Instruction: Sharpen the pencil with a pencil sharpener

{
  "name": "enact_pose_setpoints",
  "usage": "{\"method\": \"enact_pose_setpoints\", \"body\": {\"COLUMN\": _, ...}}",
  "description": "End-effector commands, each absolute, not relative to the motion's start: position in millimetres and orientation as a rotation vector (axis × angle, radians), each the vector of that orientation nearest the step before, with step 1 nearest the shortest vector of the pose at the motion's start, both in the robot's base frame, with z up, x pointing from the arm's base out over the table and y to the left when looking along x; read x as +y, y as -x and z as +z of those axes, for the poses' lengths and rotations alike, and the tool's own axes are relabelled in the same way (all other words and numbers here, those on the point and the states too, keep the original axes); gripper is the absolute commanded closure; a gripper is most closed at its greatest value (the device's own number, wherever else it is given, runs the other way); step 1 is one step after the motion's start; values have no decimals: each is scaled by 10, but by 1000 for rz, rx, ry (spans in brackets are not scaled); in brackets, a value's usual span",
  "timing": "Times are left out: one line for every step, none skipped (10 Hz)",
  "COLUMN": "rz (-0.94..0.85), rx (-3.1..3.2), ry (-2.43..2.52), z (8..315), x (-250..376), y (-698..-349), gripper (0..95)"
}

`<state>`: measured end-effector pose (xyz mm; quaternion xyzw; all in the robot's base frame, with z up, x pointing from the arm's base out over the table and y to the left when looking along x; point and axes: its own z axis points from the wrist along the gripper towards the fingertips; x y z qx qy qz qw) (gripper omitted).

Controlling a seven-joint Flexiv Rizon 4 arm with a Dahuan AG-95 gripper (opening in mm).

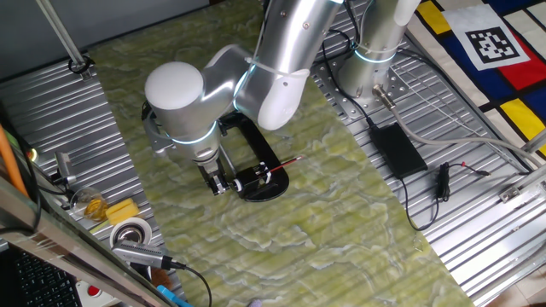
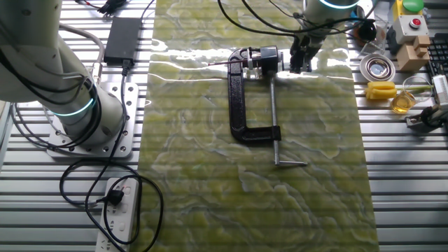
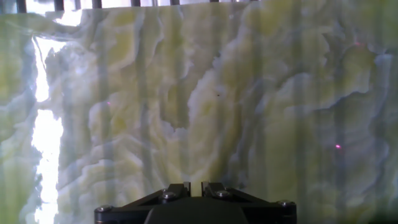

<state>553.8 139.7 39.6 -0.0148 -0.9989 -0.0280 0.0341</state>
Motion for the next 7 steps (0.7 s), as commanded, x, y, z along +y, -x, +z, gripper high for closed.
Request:
{"method": "enact_pose_setpoints", "body": {"rz": -87, "rx": -3065, "ry": 43, "z": 413, "x": 1396, "y": -5534, "gripper": 950}}
{"method": "enact_pose_setpoints", "body": {"rz": -86, "rx": -3061, "ry": 42, "z": 421, "x": 1395, "y": -5533, "gripper": 950}}
{"method": "enact_pose_setpoints", "body": {"rz": -87, "rx": -3059, "ry": 41, "z": 431, "x": 1392, "y": -5528, "gripper": 950}}
{"method": "enact_pose_setpoints", "body": {"rz": -87, "rx": -3058, "ry": 41, "z": 432, "x": 1391, "y": -5526, "gripper": 950}}
{"method": "enact_pose_setpoints", "body": {"rz": -86, "rx": -3054, "ry": 40, "z": 438, "x": 1388, "y": -5518, "gripper": 950}}
{"method": "enact_pose_setpoints", "body": {"rz": -86, "rx": -3052, "ry": 38, "z": 440, "x": 1383, "y": -5504, "gripper": 950}}
{"method": "enact_pose_setpoints", "body": {"rz": -87, "rx": -3053, "ry": 38, "z": 440, "x": 1380, "y": -5497, "gripper": 950}}
